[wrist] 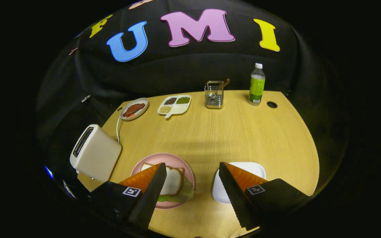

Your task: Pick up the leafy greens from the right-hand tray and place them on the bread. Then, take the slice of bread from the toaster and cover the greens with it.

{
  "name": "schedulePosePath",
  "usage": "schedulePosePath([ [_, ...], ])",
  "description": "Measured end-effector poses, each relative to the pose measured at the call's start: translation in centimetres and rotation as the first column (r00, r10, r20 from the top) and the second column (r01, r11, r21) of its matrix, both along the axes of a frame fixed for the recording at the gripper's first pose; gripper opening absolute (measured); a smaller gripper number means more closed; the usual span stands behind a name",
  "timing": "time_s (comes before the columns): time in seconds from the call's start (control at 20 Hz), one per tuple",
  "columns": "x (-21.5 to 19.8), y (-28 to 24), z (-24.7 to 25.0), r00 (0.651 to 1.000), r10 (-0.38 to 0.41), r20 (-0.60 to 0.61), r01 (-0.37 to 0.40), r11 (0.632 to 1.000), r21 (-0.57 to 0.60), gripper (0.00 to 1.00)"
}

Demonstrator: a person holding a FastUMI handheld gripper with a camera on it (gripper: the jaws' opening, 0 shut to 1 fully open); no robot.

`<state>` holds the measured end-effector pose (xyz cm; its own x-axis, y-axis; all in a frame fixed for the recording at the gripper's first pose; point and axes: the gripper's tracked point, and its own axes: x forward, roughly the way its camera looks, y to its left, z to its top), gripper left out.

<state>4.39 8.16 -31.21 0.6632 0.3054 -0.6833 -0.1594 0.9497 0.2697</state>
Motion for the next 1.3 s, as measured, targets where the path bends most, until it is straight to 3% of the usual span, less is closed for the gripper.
schedulePosePath([
  [0.25,1.5,-2.8,8.7,0.973,-0.037,0.228,0.052,0.997,-0.057,0.99],
  [0.5,0.7,-5.1,14.9,0.934,-0.073,0.350,0.104,0.992,-0.070,0.99],
  [0.75,0.2,-5.2,20.3,0.871,-0.067,0.487,0.121,0.989,-0.080,0.99],
  [0.95,-0.2,-5.1,21.6,0.845,-0.046,0.533,0.112,0.990,-0.091,0.96],
  [1.3,-0.2,-4.5,21.2,0.854,-0.026,0.520,0.098,0.989,-0.110,0.97],
])
